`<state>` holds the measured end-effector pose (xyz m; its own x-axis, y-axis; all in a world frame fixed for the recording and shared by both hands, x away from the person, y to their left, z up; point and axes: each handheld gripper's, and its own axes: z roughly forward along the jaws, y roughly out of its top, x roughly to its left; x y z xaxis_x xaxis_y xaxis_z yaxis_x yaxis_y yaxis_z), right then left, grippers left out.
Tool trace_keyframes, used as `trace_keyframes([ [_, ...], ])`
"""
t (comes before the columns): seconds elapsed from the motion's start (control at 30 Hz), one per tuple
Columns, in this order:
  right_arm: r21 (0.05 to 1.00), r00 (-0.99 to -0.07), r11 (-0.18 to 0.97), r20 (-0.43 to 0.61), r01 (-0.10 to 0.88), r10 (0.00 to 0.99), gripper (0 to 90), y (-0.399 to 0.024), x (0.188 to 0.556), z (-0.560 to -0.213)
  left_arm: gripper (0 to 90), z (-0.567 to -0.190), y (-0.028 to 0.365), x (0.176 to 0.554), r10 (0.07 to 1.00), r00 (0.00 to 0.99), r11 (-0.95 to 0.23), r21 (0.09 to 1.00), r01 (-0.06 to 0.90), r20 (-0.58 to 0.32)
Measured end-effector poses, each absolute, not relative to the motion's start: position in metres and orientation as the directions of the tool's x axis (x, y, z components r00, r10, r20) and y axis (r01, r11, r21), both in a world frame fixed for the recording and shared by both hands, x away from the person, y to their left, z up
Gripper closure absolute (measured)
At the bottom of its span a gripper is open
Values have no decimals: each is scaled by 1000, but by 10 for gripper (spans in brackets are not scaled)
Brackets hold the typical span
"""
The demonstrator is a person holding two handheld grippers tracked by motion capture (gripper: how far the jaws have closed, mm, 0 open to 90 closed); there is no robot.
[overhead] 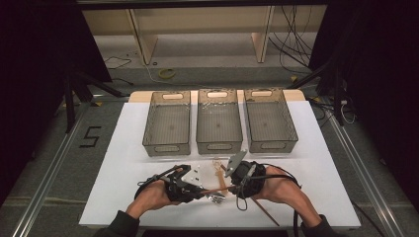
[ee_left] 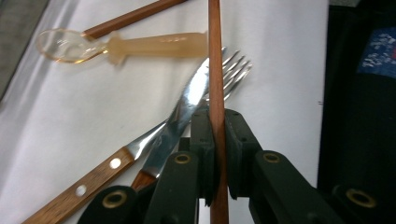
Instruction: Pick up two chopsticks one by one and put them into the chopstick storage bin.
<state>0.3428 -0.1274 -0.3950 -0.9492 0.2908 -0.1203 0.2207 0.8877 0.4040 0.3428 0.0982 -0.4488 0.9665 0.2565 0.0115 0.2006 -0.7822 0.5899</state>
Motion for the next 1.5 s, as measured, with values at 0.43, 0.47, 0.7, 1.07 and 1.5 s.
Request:
trace_keyframes([
  [0.43,506,-912,798,-51,328,407,424,-150,339,-396,831,-436,120,357,423,906,-701,632,331,-6],
  [0.47,501,-909,798,-50,335,413,420,-152,339,-398,831,-435,122,358,437,900,-691,637,341,-7],
  [0.7,444,-861,774,-9,452,508,378,-165,343,-420,830,-427,139,371,535,845,-602,687,407,-31],
  [1.07,415,-838,761,7,499,546,338,-173,345,-437,831,-415,159,393,645,762,-500,728,469,-47],
  [1.5,395,-826,757,8,520,563,333,-177,344,-444,831,-401,184,434,759,646,-377,754,537,-81],
])
